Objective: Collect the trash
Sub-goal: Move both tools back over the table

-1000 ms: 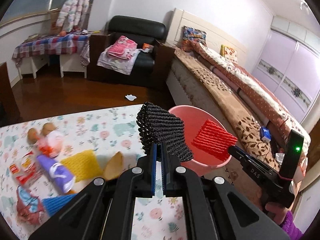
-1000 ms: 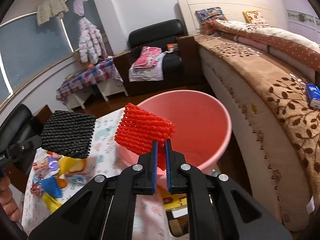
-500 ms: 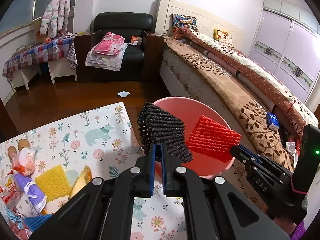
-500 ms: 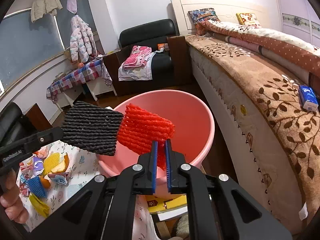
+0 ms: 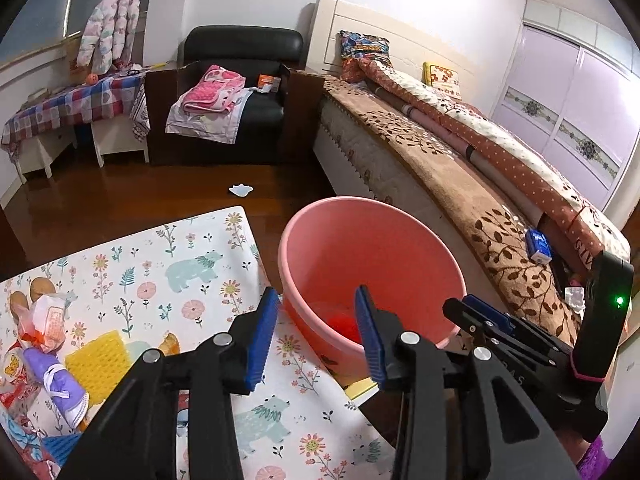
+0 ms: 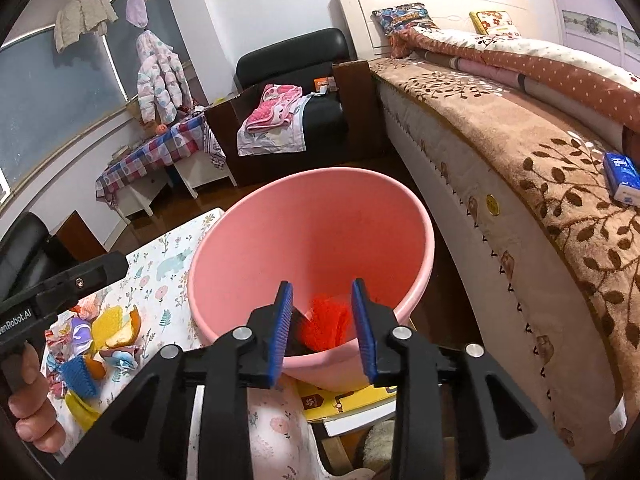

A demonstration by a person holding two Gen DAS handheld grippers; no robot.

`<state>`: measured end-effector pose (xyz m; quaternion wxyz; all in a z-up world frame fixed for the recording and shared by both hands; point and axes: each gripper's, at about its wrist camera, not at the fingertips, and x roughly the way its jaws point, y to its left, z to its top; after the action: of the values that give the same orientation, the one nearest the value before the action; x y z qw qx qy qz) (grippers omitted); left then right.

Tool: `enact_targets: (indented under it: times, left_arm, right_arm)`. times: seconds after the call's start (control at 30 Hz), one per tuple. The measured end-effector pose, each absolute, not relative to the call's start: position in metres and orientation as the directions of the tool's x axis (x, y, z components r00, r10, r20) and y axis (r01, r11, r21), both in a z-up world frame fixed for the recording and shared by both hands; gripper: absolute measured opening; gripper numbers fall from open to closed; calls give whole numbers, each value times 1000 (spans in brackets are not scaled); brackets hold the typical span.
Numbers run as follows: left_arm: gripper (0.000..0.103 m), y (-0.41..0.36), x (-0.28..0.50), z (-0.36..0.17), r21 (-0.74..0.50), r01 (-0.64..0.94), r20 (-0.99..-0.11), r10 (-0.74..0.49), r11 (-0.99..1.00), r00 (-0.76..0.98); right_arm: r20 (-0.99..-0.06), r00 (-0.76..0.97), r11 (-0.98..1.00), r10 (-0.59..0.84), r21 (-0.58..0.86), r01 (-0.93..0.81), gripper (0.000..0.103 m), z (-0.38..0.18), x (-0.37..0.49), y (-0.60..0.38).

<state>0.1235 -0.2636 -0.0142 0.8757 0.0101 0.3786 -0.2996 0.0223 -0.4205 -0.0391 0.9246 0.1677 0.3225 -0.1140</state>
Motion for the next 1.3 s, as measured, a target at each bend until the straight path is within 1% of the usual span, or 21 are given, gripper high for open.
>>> enact_targets:
  times: [0.4, 0.7, 0.9, 0.97, 1.0, 1.03, 1.3]
  left_arm:
    - [43, -230, 111, 2, -236, 485, -642, -510, 842, 573]
    - [47, -179, 97, 24, -240, 419, -603, -472, 876, 643]
    - [50, -128, 87, 39, -213, 340, -584, -399, 916, 707]
    - [50, -109, 83, 43, -206, 308, -583, -369, 929, 724]
    - [50, -97, 81, 44, -204, 287, -581, -351, 936, 734]
    - [50, -89, 79, 45, -204, 274, -581, -341, 940, 739]
    - [50, -18, 61, 45, -178, 139, -583, -218, 974, 783]
  right_arm:
    - [-607, 791, 937, -78, 227, 267, 32, -25, 15, -396]
    - [-581, 814, 955, -16, 232, 184, 32, -10, 8, -368]
    - [-581, 811, 963, 58, 247, 109, 33, -6, 8, -342]
    - [-582, 810, 966, 79, 244, 81, 36, -6, 8, -333]
    - [-582, 809, 968, 88, 242, 69, 40, -6, 7, -329]
    - [-581, 808, 970, 102, 239, 50, 42, -6, 7, -323]
    - [-597, 784, 974, 168, 225, -37, 42, -11, 6, -289]
